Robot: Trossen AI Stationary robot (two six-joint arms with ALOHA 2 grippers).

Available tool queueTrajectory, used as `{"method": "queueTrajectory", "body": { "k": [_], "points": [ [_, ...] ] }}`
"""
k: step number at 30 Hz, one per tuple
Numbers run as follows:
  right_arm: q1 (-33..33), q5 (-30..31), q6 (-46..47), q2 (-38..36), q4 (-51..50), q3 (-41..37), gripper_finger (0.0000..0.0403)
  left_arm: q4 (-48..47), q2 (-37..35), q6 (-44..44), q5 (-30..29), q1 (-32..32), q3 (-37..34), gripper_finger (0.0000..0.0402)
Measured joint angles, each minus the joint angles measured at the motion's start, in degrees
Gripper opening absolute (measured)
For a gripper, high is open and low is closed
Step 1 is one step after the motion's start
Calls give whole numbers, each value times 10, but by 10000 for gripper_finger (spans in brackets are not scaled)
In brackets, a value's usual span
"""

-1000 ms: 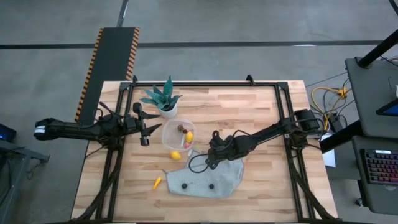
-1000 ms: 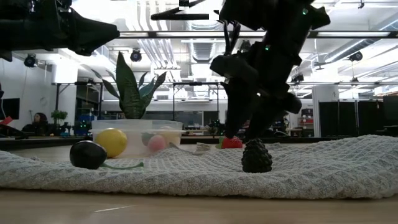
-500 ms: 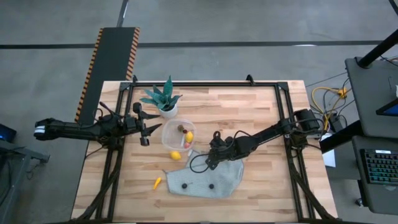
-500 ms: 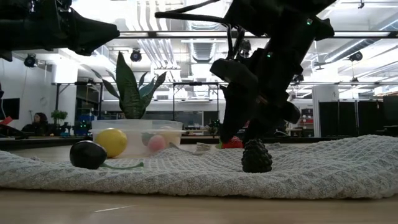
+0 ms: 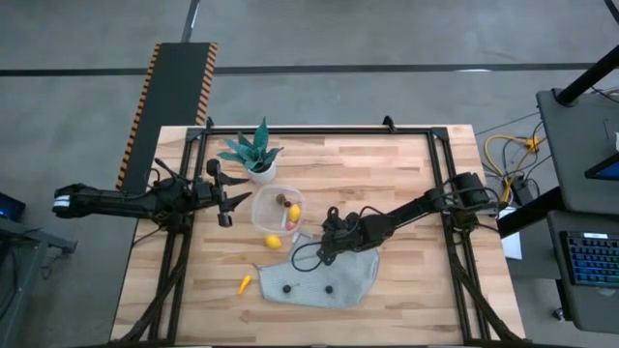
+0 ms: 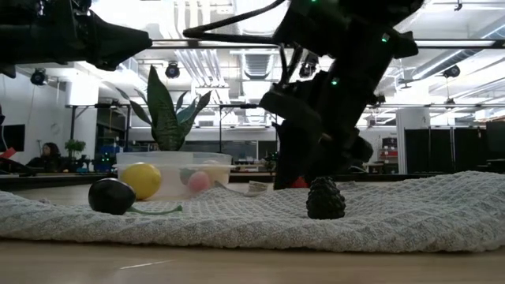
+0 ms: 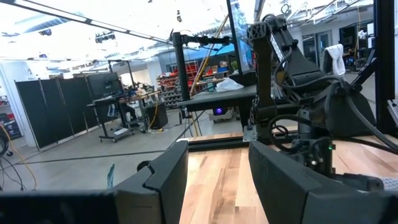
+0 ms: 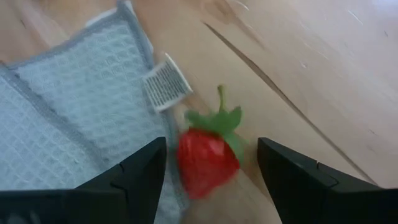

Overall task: Pick and placing Produce into tupperware
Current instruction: Put the red strawberry into the container

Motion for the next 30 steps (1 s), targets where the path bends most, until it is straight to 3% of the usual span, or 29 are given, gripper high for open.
{"method": "queueTrajectory", "body": {
  "k": [11,30],
  "points": [
    [-1,-10,-29,9,-51,39,242,0,2,0,0,0,0,157],
    [0,-6,-53,9,-71,38,227,0,1,0,0,0,0,157]
  ]
}}
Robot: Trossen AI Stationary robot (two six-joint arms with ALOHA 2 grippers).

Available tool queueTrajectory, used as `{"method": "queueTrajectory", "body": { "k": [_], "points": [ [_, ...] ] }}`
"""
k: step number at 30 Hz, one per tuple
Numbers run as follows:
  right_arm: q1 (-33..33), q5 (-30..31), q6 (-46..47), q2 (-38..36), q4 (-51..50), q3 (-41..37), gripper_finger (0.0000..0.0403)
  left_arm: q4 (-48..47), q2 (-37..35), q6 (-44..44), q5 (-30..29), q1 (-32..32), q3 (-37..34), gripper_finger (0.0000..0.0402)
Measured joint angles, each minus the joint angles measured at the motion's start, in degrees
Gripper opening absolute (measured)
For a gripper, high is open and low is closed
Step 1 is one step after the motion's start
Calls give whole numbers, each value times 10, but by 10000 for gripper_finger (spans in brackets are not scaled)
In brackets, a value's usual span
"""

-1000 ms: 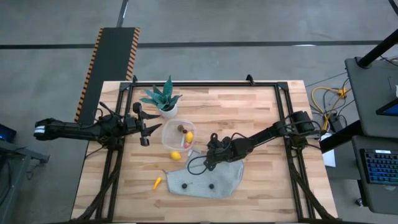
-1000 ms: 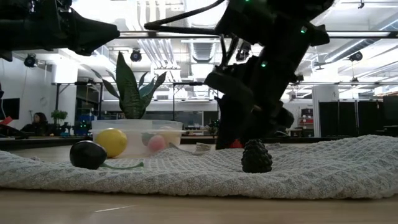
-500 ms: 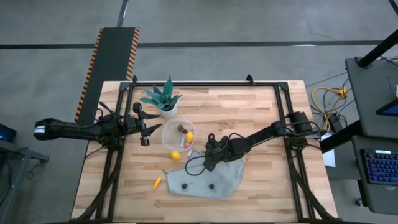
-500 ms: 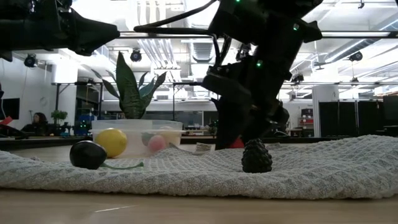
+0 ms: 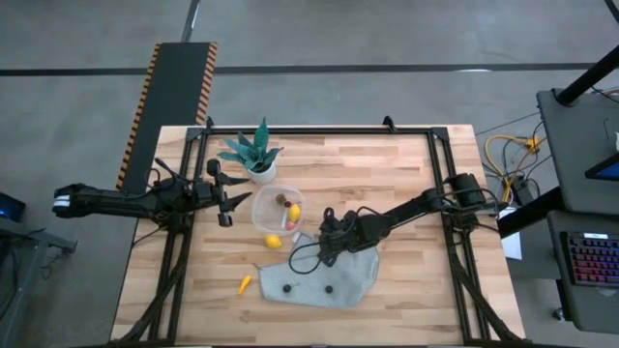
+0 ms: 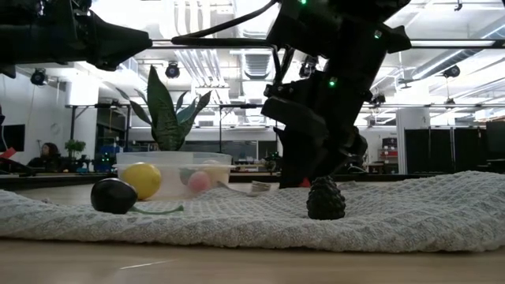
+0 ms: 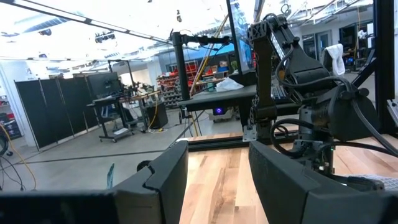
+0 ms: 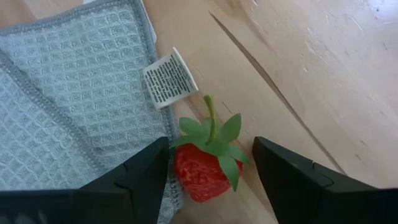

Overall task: Pick and placing Produce into tupperware
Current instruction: Put the red strawberry into the container

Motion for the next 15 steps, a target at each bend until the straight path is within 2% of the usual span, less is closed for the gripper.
{"method": "queueTrajectory", "body": {
  "k": [15],
  "points": [
    [0,2,-20,-19,-5,2,203,0,2,0,0,0,0,157]
  ]
}}
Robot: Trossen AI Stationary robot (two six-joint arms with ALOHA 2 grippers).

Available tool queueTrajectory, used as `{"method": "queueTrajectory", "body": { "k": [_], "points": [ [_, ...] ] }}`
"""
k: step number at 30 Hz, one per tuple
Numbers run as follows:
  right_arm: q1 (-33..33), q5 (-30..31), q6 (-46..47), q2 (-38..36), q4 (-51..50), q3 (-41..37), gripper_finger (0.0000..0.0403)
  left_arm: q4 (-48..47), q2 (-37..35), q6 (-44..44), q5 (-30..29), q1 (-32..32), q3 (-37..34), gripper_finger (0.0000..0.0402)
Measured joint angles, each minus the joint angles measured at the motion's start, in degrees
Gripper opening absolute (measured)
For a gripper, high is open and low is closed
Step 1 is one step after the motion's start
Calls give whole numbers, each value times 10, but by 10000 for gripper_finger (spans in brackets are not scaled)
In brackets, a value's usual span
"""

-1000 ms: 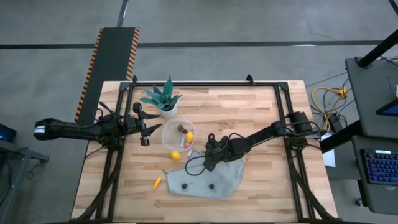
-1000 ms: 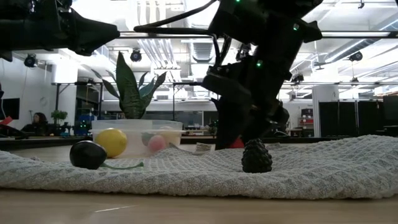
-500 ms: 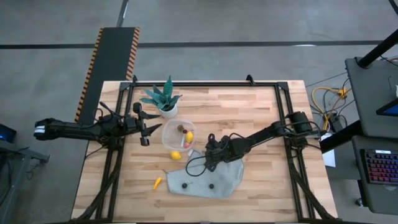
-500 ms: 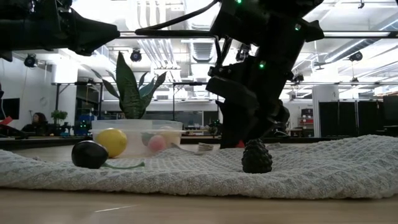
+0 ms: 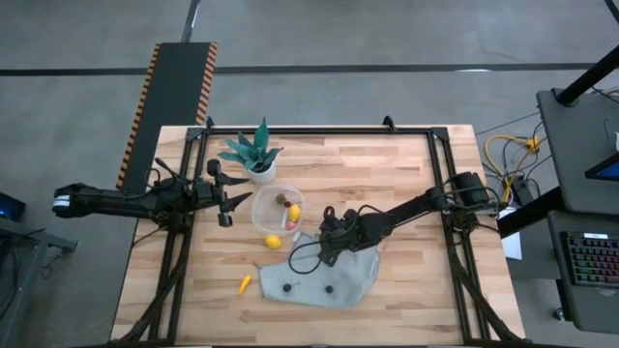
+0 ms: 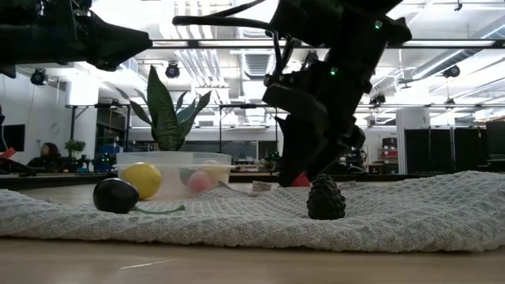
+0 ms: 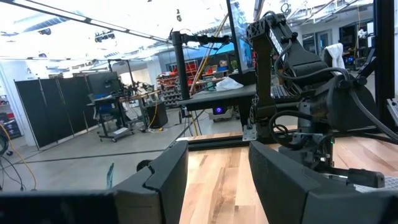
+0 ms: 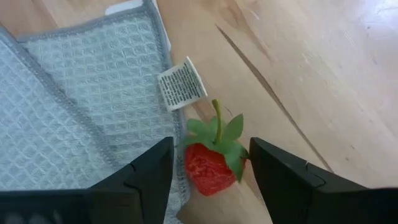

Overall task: Pick and placing Produce into tupperware
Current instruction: Put the red strawberry into the container

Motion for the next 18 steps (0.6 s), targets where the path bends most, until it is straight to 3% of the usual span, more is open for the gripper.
{"method": "queueTrajectory", "body": {
  "k": [18],
  "points": [
    [0,13,0,0,-26,-2,202,0,1,0,0,0,0,157]
  ]
}}
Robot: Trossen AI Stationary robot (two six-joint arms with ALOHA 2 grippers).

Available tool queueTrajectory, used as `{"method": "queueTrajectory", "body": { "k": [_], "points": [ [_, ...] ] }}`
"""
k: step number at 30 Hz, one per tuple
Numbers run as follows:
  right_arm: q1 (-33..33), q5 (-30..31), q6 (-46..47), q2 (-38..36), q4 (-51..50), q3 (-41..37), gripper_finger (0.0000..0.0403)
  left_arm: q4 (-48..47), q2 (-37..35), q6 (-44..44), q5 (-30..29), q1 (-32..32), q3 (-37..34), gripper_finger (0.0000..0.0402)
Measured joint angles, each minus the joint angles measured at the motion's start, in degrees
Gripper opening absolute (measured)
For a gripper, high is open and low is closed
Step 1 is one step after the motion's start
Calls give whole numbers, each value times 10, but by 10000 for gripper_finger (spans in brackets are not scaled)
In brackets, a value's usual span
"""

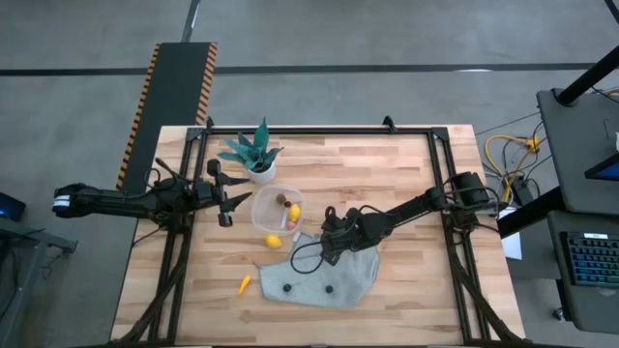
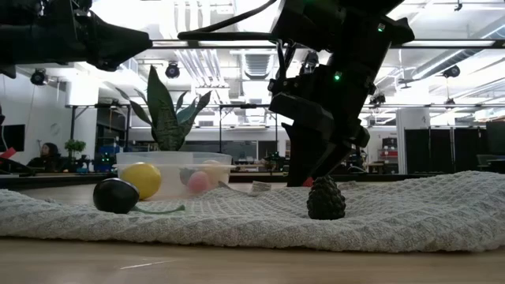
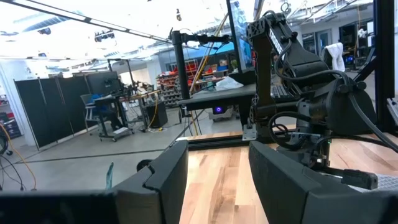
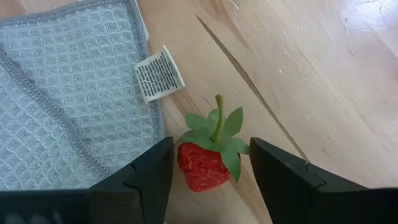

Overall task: Pick and placing Produce into tupperware
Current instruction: Put the red strawberry into the container

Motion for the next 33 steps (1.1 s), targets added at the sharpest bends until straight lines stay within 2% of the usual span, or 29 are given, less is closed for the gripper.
{"method": "queueTrajectory", "body": {
  "k": [4,15,24,33],
  "points": [
    [0,0,0,0,0,0,190,0,1,0,0,0,0,157],
    [0,0,0,0,1,-5,122,1,1,0,0,0,0,157],
    [0,0,-2,0,1,-5,124,4,2,0,0,0,0,157],
    [-2,0,-52,0,-5,28,121,4,2,0,0,0,0,157]
  ]
}}
